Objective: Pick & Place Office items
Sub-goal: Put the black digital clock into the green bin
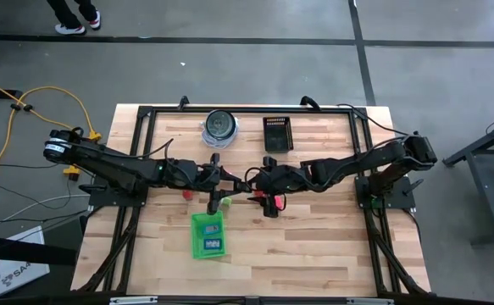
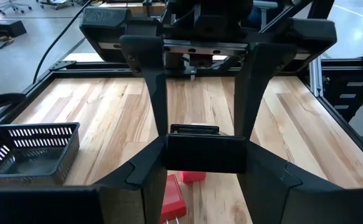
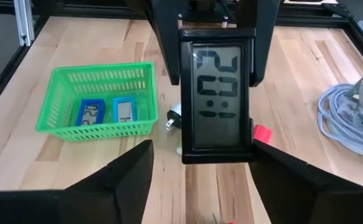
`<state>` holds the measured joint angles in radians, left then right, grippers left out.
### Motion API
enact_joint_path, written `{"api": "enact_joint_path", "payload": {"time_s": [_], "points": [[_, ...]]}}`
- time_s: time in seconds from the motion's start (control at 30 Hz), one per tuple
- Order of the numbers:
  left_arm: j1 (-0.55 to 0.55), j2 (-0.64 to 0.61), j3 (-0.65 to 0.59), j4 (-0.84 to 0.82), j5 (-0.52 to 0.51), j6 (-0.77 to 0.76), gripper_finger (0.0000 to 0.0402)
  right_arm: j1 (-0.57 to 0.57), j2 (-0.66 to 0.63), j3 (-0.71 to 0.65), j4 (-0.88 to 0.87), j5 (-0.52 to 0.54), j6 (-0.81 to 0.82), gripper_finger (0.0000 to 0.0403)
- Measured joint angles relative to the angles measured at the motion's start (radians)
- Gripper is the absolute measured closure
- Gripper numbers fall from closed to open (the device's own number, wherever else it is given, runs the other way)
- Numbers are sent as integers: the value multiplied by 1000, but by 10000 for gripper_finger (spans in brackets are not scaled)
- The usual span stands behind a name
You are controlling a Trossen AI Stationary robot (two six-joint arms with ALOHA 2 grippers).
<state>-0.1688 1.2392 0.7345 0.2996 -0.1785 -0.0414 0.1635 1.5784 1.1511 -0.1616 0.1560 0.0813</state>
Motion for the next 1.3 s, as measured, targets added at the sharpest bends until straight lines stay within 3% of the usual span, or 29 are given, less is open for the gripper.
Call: {"api": "enact_joint_path", "payload": {"time_s": [0.53, 1.0, 1.3], "points": [[-55, -38, 0, -94, -39, -2, 242, 0, 0, 0, -65, 35, 6, 152], [-167, -154, 0, -366, -68, -244, 242, 0, 0, -2, -76, 36, 31, 152], [-308, -150, 0, -399, -110, -346, 242, 0, 0, -2, -76, 31, 85, 152]]}}
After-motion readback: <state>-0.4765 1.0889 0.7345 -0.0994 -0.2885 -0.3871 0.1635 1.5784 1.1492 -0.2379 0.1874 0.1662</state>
